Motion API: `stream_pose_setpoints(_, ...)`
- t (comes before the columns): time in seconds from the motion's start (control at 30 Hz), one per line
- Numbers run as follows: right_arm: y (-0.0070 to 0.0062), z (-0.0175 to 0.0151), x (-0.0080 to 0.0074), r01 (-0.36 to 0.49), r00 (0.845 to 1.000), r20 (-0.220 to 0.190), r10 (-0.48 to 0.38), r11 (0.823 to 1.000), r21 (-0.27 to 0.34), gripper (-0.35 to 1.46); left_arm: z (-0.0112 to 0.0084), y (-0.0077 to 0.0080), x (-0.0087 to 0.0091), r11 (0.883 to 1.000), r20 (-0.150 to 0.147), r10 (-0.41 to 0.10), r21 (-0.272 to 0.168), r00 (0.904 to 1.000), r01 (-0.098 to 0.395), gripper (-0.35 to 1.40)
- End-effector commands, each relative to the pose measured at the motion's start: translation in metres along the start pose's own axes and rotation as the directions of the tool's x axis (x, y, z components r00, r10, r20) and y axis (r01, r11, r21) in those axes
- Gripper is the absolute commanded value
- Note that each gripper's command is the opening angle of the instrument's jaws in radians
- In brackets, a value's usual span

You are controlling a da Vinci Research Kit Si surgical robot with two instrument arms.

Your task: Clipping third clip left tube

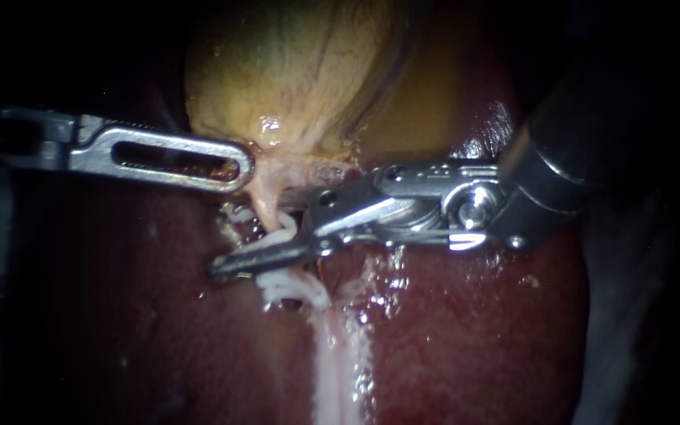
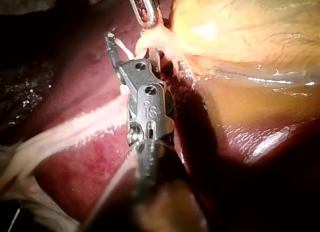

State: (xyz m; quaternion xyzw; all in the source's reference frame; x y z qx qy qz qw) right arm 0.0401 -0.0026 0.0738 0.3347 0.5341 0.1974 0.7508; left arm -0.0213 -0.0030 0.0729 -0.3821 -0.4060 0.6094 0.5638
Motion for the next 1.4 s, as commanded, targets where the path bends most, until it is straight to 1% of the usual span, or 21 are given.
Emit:
stream_pose_setpoints(0.03, 0.0000, 0.0000, 0.0000, 0.000, 1.000, 0.000, 0.000, 1.000, -0.001, 0.41, 0.0000, 0.0000, 0.0000, 1.000, 0.000, 0.000, 0.000, 1.0000, 0.000, -0.35)
stream_pose_setpoints(0.17, 0.0000, 0.0000, 0.0000, -0.011, 1.000, -0.001, 0.011, 1.000, -0.001, 0.38, 0.0000, 0.0000, 0.0000, 1.000, 0.000, 0.000, 0.000, 1.0000, 0.000, -0.35)
stream_pose_setpoints(0.23, 0.0000, -0.0001, 0.0000, -0.023, 1.000, -0.001, 0.023, 1.000, -0.001, 0.33, 0.0000, 0.0000, 0.0000, 1.000, 0.000, 0.000, 0.000, 1.0000, 0.000, -0.35)
stream_pose_setpoints(0.33, -0.0001, -0.0003, -0.0002, -0.046, 0.999, -0.002, 0.046, 0.999, 0.001, 0.17, 0.0000, 0.0000, 0.0000, 1.000, 0.000, 0.000, 0.000, 1.0000, 0.000, -0.35)
stream_pose_setpoints(0.37, -0.0002, -0.0005, -0.0002, -0.052, 0.999, -0.002, 0.052, 0.999, 0.002, 0.09, 0.0000, 0.0000, 0.0000, 1.000, 0.000, 0.000, 0.000, 1.0000, 0.000, -0.35)
stream_pose_setpoints(0.53, -0.0002, -0.0006, -0.0003, -0.081, 0.997, -0.004, 0.081, 0.997, 0.003, -0.19, 0.0000, 0.0000, 0.0000, 1.000, 0.000, 0.000, 0.000, 1.0000, 0.000, -0.35)
stream_pose_setpoints(0.6, -0.0002, -0.0007, -0.0003, -0.092, 0.996, -0.004, 0.092, 0.996, 0.004, -0.33, 0.0000, 0.0000, 0.0000, 1.000, 0.000, 0.000, 0.000, 1.0000, 0.000, -0.35)
stream_pose_setpoints(0.8, -0.0003, -0.0009, -0.0004, -0.115, 0.993, -0.008, 0.115, 0.993, 0.006, -0.35, 0.0000, 0.0000, 0.0000, 1.000, 0.000, 0.000, 0.000, 1.0000, 0.000, -0.35)
stream_pose_setpoints(1.03, -0.0003, -0.0009, -0.0005, -0.114, 0.993, 0.003, 0.114, 0.993, 0.020, -0.35, 0.0000, 0.0000, 0.0000, 1.000, 0.000, 0.000, 0.000, 1.0000, 0.000, -0.35)
stream_pose_setpoints(1.4, -0.0003, -0.0009, -0.0005, -0.119, 0.993, 0.004, 0.119, 0.993, 0.023, -0.35, 0.0000, 0.0000, 0.0000, 1.000, 0.000, 0.000, 0.000, 1.0000, 0.000, -0.35)
